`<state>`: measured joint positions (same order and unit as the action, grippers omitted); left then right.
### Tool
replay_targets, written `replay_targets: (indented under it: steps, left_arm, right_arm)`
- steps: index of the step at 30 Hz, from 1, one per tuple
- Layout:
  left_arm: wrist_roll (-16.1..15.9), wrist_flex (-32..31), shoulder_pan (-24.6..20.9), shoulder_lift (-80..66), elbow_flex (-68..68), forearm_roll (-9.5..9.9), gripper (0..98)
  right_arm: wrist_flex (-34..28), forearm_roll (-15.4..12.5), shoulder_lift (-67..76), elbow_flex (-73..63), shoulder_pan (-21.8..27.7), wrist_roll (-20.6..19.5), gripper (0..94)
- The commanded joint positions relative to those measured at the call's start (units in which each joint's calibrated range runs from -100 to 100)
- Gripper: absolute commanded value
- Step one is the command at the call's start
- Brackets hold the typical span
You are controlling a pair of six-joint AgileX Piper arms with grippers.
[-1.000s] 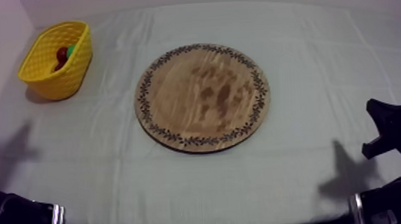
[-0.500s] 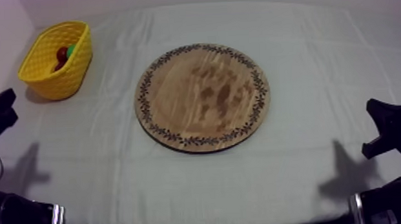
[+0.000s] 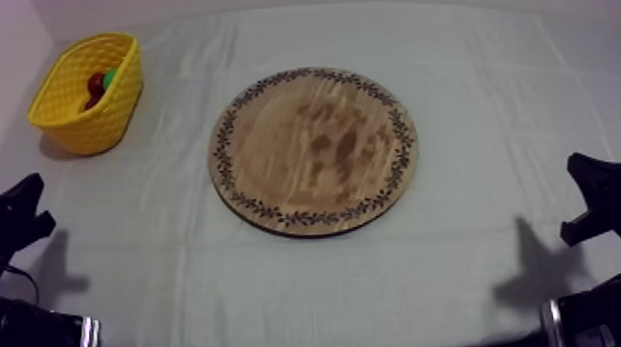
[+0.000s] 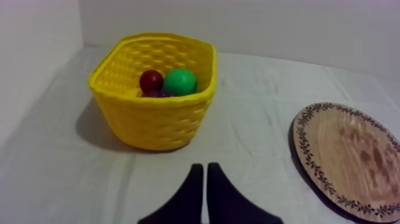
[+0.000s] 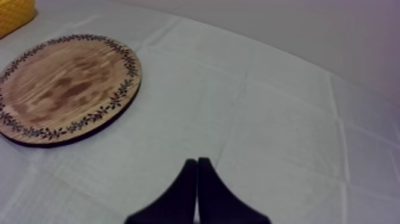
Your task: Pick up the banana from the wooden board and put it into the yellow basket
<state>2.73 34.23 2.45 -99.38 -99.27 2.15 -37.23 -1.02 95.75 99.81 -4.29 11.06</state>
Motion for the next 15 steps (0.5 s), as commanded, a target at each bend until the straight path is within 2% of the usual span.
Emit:
replay_targets:
  steps: [1, 4, 10, 15]
  left_arm:
    - [-0.31, -0.45, -0.16, -0.19, -0.22, -0.05, 0.0]
    - [1.14, -0.81, -0.31, -0.36, -0.41, -0.07, 0.1]
    - [6.56, -1.04, 0.39, -0.57, -0.49, -0.07, 0.1]
    - [7.96, -1.08, 0.59, -0.61, -0.50, -0.08, 0.1]
  right_arm:
    - [-0.02, 0.01, 0.00, -0.03, 0.00, 0.00, 0.3]
    - [-0.02, 0.01, 0.00, -0.03, 0.00, 0.00, 0.3]
    - [-0.02, 0.01, 0.00, -0.03, 0.00, 0.00, 0.3]
    - [-0.02, 0.01, 0.00, -0.03, 0.00, 0.00, 0.3]
